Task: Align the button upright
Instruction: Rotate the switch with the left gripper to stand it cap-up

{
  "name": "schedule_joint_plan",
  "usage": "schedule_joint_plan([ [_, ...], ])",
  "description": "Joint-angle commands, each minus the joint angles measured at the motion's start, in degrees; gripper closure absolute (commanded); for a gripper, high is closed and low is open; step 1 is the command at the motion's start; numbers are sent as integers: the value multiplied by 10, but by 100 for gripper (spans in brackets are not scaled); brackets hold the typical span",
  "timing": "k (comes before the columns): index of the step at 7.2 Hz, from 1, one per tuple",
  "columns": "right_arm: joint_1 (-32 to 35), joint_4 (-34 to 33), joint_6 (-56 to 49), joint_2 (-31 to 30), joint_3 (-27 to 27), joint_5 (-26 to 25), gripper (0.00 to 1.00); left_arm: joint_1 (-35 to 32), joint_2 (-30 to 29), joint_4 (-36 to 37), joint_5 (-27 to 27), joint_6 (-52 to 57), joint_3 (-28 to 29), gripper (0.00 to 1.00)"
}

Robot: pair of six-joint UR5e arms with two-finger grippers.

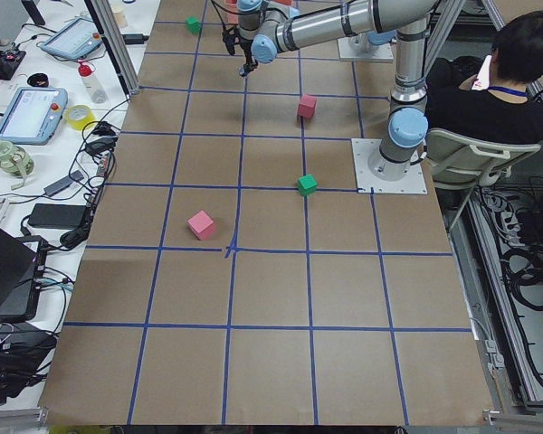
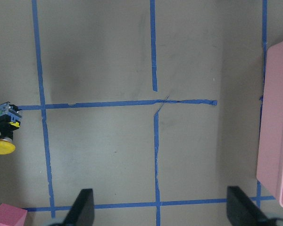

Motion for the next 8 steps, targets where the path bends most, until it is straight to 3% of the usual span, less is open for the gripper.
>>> schedule_joint_plan([
  [1, 0, 0, 0, 0, 0, 0, 0, 27, -32, -16, -88, -225, 4, 100],
  [2, 0, 0, 0, 0, 0, 0, 0, 46, -51, -21, -156, -249, -3, 100],
  [5, 0, 0, 0, 0, 0, 0, 0, 90, -93, -52, -238, -261, 1, 100],
  [8, 0, 0, 0, 0, 0, 0, 0, 99, -120, -63, -260, -205, -2, 100],
])
